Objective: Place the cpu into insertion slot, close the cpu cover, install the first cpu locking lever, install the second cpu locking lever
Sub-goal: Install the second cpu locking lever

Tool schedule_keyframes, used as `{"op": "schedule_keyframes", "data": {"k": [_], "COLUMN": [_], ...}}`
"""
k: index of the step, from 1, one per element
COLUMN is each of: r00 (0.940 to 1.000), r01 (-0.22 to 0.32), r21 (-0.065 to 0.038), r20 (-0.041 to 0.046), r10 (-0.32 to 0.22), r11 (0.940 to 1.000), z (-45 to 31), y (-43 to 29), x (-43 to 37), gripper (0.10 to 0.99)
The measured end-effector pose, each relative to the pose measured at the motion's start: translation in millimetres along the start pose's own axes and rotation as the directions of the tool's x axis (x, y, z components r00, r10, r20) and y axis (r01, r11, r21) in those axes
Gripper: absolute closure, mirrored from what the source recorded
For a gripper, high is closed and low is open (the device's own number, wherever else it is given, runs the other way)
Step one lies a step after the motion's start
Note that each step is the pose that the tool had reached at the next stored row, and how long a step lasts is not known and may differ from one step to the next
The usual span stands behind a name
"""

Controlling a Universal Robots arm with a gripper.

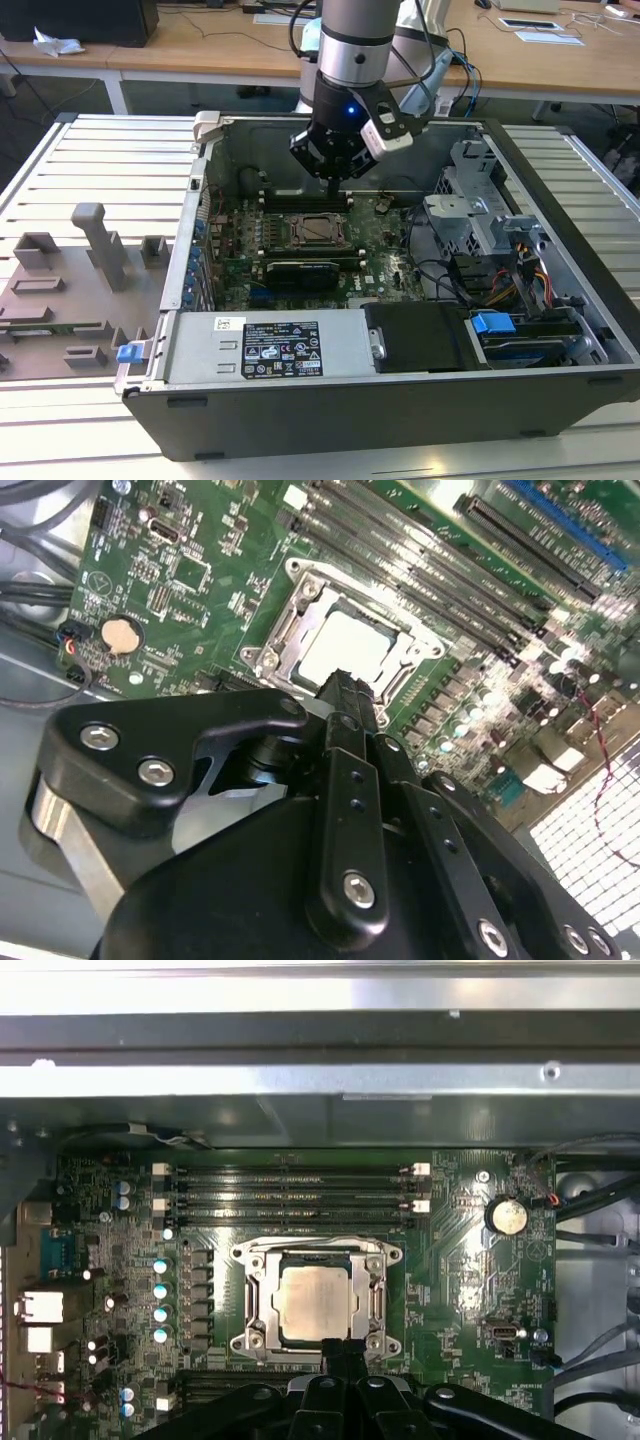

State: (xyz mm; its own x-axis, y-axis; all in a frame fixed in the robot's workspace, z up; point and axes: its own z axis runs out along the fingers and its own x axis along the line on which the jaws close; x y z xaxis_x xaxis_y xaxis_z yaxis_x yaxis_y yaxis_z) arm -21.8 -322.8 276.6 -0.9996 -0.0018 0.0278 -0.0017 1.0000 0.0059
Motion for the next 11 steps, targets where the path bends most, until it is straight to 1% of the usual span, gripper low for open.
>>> {"op": "schedule_keyframes", "data": {"k": [1,2,4,11], "r00": [1.0000,1.0000,1.0000,1.0000], "r01": [0.000,0.000,0.000,0.000], "r21": [0.000,0.000,0.000,0.000], "r20": [0.0000,0.0000,0.0000,0.0000], "r10": [0.000,0.000,0.000,0.000], "r11": [1.0000,1.0000,1.0000,1.0000], "z": [0.0,0.0,0.1,0.4], "y": [-2.8,-7.2,-12.9,-22.6], "x": [0.0,0.1,0.1,0.2], "gripper": [0.980,0.980,0.980,0.980]}}
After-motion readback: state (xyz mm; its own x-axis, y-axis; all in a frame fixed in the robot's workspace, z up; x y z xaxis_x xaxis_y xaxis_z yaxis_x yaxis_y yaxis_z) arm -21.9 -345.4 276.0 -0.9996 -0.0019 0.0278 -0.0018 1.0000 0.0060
